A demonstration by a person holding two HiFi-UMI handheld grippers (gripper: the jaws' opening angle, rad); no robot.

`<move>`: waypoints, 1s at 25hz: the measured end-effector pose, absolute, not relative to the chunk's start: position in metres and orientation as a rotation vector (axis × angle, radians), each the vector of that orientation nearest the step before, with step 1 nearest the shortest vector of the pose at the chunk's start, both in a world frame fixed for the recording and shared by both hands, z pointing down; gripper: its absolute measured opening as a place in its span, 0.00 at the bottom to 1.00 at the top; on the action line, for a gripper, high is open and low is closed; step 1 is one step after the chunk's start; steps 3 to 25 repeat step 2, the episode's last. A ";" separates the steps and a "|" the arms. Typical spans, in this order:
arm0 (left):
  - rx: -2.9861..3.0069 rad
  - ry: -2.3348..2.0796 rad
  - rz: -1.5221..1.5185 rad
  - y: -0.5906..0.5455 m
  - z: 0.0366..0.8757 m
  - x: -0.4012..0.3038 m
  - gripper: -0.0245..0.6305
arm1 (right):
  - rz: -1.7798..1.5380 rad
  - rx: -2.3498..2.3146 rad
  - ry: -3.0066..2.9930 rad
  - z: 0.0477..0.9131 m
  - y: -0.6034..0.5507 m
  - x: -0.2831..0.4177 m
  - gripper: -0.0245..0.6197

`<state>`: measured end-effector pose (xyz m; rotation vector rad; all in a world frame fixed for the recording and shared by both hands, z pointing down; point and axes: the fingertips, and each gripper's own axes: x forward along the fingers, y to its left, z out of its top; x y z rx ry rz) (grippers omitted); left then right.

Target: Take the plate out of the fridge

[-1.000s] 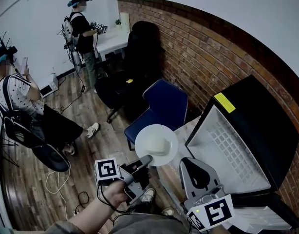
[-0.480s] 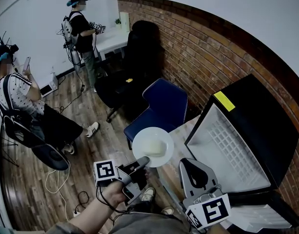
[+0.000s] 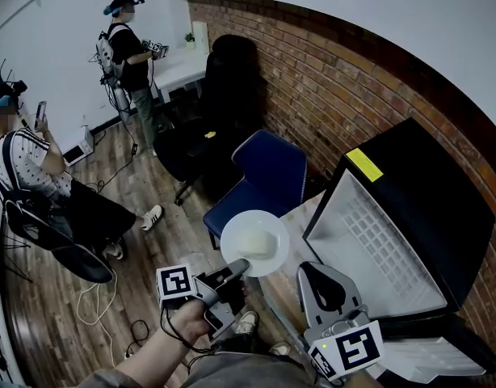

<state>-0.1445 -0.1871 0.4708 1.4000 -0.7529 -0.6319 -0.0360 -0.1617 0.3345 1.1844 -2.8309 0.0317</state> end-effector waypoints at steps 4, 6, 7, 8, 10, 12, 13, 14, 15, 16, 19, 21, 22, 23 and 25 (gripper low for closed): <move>1.401 -0.750 -0.633 -0.188 0.470 -0.142 0.08 | 0.031 1.184 -2.832 0.335 -0.164 -0.034 0.09; 1.401 -0.750 -0.633 -0.188 0.470 -0.142 0.08 | 0.031 1.184 -2.832 0.335 -0.164 -0.034 0.09; 1.401 -0.750 -0.633 -0.188 0.470 -0.142 0.08 | 0.031 1.184 -2.832 0.335 -0.164 -0.034 0.09; 1.401 -0.750 -0.633 -0.188 0.470 -0.142 0.08 | 0.031 1.184 -2.832 0.335 -0.164 -0.034 0.09; 1.401 -0.750 -0.633 -0.188 0.470 -0.142 0.08 | 0.031 1.184 -2.832 0.335 -0.164 -0.034 0.09; 1.401 -0.750 -0.633 -0.188 0.470 -0.142 0.08 | 0.031 1.184 -2.832 0.335 -0.164 -0.034 0.09; 1.401 -0.750 -0.633 -0.188 0.470 -0.142 0.08 | 0.031 1.184 -2.832 0.335 -0.164 -0.034 0.09; 1.401 -0.750 -0.633 -0.188 0.470 -0.142 0.08 | 0.031 1.184 -2.832 0.335 -0.164 -0.034 0.09; 1.401 -0.750 -0.633 -0.188 0.470 -0.142 0.08 | 0.031 1.184 -2.832 0.335 -0.164 -0.034 0.09; 1.401 -0.750 -0.633 -0.188 0.470 -0.142 0.08 | 0.031 1.184 -2.832 0.335 -0.164 -0.034 0.09; 1.401 -0.750 -0.633 -0.188 0.470 -0.142 0.08 | 0.031 1.184 -2.832 0.335 -0.164 -0.034 0.09; 1.401 -0.750 -0.633 -0.188 0.470 -0.142 0.08 | 0.031 1.184 -2.832 0.335 -0.164 -0.034 0.09; 1.401 -0.750 -0.633 -0.188 0.470 -0.142 0.08 | 0.031 1.184 -2.832 0.335 -0.164 -0.034 0.09; 1.401 -0.750 -0.633 -0.188 0.470 -0.142 0.08 | 0.031 1.184 -2.832 0.335 -0.164 -0.034 0.09; 1.401 -0.750 -0.633 -0.188 0.470 -0.142 0.08 | 0.031 1.184 -2.832 0.335 -0.164 -0.034 0.09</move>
